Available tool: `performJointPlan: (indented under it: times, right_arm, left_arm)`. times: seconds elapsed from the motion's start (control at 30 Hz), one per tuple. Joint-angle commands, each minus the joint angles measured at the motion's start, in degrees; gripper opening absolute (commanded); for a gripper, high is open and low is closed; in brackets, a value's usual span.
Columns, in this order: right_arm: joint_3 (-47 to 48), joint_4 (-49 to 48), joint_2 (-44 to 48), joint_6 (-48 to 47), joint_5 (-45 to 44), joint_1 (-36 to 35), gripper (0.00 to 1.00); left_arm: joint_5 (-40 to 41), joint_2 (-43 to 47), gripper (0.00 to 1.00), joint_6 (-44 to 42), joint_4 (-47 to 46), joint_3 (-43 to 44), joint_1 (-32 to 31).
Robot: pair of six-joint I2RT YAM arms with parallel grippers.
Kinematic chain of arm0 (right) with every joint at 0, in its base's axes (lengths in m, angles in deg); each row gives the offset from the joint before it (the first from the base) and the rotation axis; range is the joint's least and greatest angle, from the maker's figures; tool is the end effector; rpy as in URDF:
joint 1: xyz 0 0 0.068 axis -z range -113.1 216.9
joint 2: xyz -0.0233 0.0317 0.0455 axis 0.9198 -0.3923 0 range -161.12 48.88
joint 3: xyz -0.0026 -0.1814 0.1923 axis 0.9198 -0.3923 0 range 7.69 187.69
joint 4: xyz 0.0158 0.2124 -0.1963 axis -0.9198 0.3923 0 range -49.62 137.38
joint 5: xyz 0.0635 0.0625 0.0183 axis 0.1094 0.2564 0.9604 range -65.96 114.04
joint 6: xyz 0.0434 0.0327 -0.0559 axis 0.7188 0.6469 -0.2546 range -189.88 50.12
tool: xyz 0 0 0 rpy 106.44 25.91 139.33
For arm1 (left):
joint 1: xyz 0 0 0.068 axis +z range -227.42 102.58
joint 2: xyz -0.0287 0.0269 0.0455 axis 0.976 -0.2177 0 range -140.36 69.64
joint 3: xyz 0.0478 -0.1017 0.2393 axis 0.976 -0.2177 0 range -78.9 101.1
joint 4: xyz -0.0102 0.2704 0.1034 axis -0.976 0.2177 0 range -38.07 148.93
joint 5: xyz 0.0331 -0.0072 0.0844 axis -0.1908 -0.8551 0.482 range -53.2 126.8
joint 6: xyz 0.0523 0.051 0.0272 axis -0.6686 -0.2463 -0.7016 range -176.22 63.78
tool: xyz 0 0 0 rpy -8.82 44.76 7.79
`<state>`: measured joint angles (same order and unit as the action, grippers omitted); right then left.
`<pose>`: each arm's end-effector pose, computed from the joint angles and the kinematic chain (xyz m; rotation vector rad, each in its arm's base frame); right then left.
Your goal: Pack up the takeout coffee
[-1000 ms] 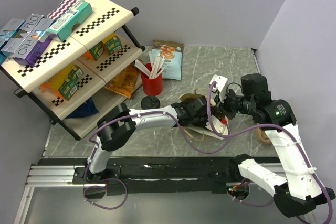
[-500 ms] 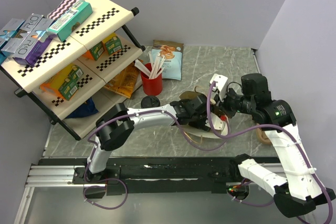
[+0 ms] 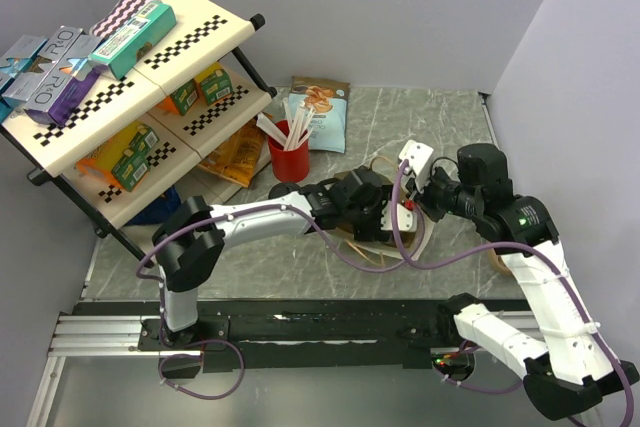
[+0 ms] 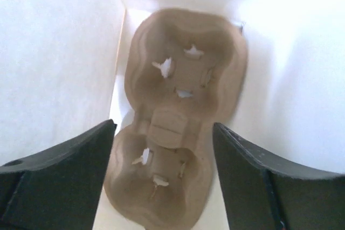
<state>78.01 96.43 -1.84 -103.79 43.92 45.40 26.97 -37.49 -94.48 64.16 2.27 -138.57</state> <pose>0.1844 0.0970 0.3787 -1.1769 1.8291 0.2594 0.2209 -0.4245 0.2047 1.7811 1.3870 -0.4075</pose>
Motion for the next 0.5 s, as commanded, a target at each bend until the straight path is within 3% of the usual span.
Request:
performJointPlan:
  times: [0.0, 0.13, 0.47]
  right_arm:
    - [-1.15, 0.90, 0.71, 1.48, -1.25, -0.57, 0.00]
    - [-1.77, 0.55, 0.71, 1.65, -2.12, -0.65, 0.00]
    - [-2.39, -1.03, 0.45, 3.76, -5.72, -0.57, 0.00]
  left_arm:
    - [-8.53, 5.18, 0.77, 5.91, -6.43, -0.22, 1.64]
    - [-17.48, 7.46, 0.75, 7.67, -7.23, -1.19, 2.61]
    - [-31.03, 13.96, 0.70, 9.60, -10.11, -5.32, 4.19]
